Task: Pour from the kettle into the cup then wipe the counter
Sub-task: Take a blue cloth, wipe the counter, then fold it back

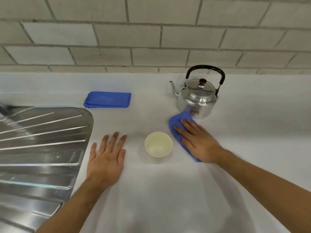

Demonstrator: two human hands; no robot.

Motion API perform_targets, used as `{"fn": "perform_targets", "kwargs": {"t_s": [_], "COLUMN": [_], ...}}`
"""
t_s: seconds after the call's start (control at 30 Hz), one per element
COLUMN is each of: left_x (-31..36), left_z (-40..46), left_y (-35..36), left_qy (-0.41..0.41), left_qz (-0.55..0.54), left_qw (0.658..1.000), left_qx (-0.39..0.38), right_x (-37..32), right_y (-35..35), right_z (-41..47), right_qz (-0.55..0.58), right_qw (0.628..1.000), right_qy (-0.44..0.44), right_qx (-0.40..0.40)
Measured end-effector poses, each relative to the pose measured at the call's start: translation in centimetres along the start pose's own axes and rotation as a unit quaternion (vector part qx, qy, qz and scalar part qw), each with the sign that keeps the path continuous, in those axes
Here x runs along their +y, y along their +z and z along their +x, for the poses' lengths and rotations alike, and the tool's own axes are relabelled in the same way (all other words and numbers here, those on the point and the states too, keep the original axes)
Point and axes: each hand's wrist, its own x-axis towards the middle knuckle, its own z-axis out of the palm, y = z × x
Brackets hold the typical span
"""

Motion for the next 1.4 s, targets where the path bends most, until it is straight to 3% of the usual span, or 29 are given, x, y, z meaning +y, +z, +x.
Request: {"fn": "perform_targets", "kwargs": {"t_s": [0.13,0.3,0.57,0.87,1.0,1.13,1.23,1.3,1.4], "left_x": [0.0,-0.1,0.8,0.5,-1.3,-2.1,-0.6,0.7,1.3], "left_z": [0.1,0.1,-3.1,-8.9,-9.4,-9.9,-11.1,-11.4,-10.9], "left_y": [0.0,-0.4,-2.0,-3.8,-4.9,-5.3,-5.3,-4.9,-4.6], "left_qy": [-0.001,0.015,0.017,0.046,0.003,-0.066,-0.124,-0.131,-0.140], "left_qz": [0.002,-0.021,-0.126,-0.106,-0.103,-0.130,-0.109,-0.085,-0.138], "left_qw": [1.000,1.000,0.991,0.993,0.994,0.988,0.982,0.982,0.973], "left_qx": [-0.012,-0.017,0.035,-0.031,-0.022,-0.045,-0.097,-0.106,-0.118], "right_x": [0.6,-4.1,-14.9,-26.5,-29.1,-27.4,-25.3,-24.8,-25.1], "right_y": [0.4,2.0,3.0,3.0,2.2,-1.7,-4.7,-5.8,-6.8], "right_z": [-5.0,-8.4,-12.2,-10.7,-7.9,-3.2,0.1,1.8,3.9], "right_qz": [-0.022,-0.010,0.017,0.069,0.130,0.236,0.166,0.071,0.001], "right_qw": [0.993,0.959,0.959,0.977,0.985,0.965,0.982,0.988,0.981], "right_qy": [0.113,0.279,0.283,0.199,0.114,0.049,0.009,-0.021,-0.065], "right_qx": [0.023,0.043,0.023,0.022,-0.015,-0.103,-0.095,-0.134,-0.184]}}
